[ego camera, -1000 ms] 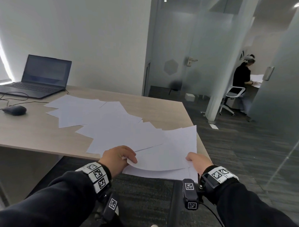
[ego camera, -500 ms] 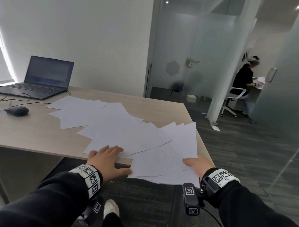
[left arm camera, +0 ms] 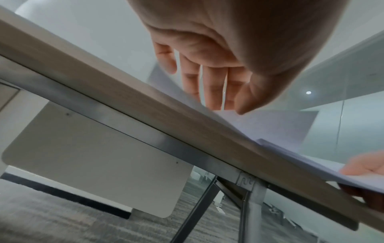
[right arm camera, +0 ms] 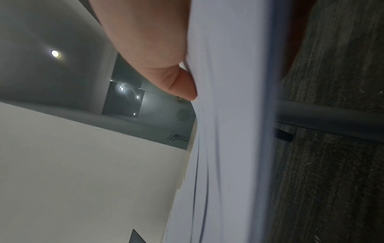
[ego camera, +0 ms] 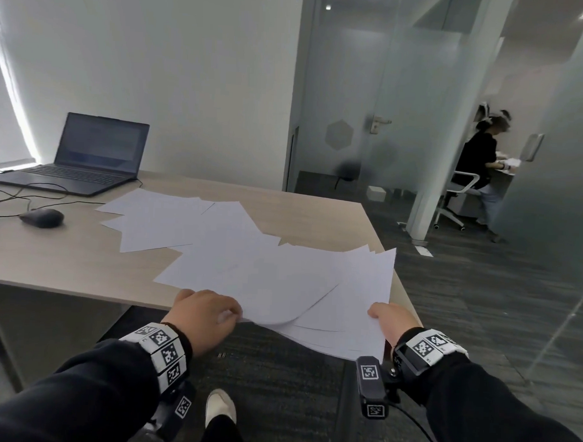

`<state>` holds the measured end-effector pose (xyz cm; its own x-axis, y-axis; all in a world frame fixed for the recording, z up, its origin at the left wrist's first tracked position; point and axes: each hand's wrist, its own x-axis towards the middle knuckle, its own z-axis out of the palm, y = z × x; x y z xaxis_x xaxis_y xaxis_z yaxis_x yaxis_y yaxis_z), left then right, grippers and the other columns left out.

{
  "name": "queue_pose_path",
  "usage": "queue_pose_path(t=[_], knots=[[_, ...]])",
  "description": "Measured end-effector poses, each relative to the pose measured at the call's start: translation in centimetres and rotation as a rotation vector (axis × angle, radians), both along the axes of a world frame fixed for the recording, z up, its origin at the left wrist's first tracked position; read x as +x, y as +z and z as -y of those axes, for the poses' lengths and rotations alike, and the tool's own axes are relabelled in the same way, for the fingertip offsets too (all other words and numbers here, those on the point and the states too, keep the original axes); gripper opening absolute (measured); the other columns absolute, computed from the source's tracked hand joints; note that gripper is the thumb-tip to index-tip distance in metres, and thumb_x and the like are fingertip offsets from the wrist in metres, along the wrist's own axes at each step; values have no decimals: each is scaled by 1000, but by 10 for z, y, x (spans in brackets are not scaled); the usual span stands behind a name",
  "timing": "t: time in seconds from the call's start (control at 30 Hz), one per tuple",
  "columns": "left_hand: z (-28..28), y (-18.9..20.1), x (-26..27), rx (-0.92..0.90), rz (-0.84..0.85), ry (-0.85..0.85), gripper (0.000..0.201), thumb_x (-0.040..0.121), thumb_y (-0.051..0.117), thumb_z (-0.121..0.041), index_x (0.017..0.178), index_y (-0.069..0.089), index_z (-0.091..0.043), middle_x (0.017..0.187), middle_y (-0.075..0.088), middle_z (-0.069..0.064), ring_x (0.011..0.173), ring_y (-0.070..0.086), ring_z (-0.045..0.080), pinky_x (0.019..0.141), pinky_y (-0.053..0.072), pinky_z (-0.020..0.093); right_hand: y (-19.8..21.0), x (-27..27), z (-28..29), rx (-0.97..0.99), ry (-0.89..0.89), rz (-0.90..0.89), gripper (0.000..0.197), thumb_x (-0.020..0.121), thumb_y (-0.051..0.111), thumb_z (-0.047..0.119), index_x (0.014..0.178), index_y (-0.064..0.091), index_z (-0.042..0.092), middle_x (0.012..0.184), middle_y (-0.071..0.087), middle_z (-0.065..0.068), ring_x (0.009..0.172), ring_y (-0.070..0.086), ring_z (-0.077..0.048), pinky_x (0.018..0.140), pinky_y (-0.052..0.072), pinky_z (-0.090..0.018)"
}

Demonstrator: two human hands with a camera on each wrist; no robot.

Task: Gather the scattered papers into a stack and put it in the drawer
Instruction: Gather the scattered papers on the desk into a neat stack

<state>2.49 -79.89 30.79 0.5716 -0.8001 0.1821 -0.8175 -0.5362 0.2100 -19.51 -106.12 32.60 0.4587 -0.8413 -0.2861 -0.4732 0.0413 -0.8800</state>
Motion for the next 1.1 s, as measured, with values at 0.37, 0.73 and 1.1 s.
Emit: queue_pose_path(t=[0.37,0.73,1.1], knots=[[56,-5,-64,-242,-106,-234,26,97,48,-36,111,70,-32,110,71,-16,100,64,7,91,49,27,-11,12,-24,193,9,193,23,91,57,35,94,66,14,98,73,-15,98,68,-37,96,50,-58],[36,-11,-31,168,-15,-26,113,56,47,-92,149,-3,-50,160,-10,-19,150,-11,19,119,3,54,-21,9,-4,81,71,153,19,86,63,2,104,68,0,108,71,-20,103,67,-38,100,49,-54],[-9,-7,17,71,61,141,39,93,42,-38,131,50,-43,140,49,-19,128,45,14,102,37,40,4,-11,14,-103,-53,-120,38,91,58,8,128,57,-3,133,58,-21,124,54,-35,77,46,-30]])
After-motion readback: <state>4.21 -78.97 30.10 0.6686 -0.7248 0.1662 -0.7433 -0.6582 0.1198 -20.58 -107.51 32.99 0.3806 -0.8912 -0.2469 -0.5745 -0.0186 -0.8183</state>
